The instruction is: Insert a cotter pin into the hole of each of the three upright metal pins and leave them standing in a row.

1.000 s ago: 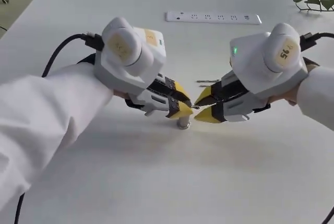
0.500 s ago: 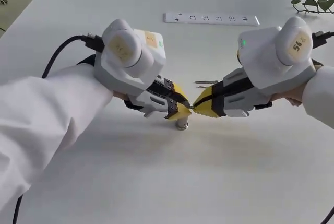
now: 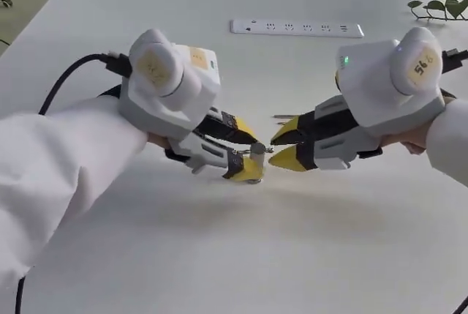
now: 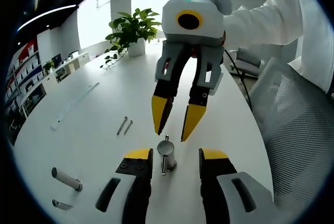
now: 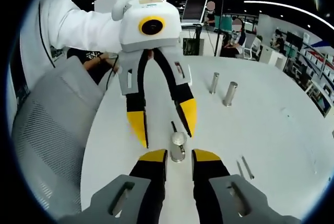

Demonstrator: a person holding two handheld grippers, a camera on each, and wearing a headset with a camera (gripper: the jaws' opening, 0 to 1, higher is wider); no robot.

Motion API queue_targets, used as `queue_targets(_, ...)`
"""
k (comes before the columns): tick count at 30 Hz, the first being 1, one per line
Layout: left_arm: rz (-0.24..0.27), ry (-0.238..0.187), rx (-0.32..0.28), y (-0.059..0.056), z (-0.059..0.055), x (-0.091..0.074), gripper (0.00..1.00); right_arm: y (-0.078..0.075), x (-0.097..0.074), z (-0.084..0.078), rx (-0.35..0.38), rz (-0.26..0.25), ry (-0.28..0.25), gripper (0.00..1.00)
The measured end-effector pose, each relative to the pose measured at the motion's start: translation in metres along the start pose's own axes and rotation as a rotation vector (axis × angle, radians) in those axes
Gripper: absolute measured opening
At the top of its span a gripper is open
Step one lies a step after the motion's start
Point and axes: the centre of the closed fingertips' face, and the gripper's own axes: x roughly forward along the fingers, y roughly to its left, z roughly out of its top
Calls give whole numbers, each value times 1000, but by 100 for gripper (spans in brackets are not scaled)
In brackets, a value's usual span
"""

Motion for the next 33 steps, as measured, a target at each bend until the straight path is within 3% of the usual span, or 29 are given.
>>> queue_targets(2, -8, -43, -94, -6, 0, -5, 55, 1, -1, 1, 22, -8, -13, 20)
queue_targets(4, -9, -84, -135, -11, 0, -12, 68, 4, -1, 1, 41, -4, -27, 23)
queue_targets(10, 29, -130, -211, -20, -10, -32, 99, 6, 0, 2, 88, -6, -58, 24)
queue_targets(14, 71, -156, -272, -21, -16, -44, 99, 4, 3, 4, 107, -8, -72, 25)
queue_targets(17, 156, -147, -284, -15, -26, -54, 99, 2, 7, 6, 103, -4, -73, 25)
queue_targets(25, 218, -205, -325, -23, -23, -70, 99, -1, 21, 4, 101, 26, -65, 22)
queue_targets(33, 260, -221, -366, -31, -26, -77, 99, -1, 33, -1, 120, 52, -47, 12)
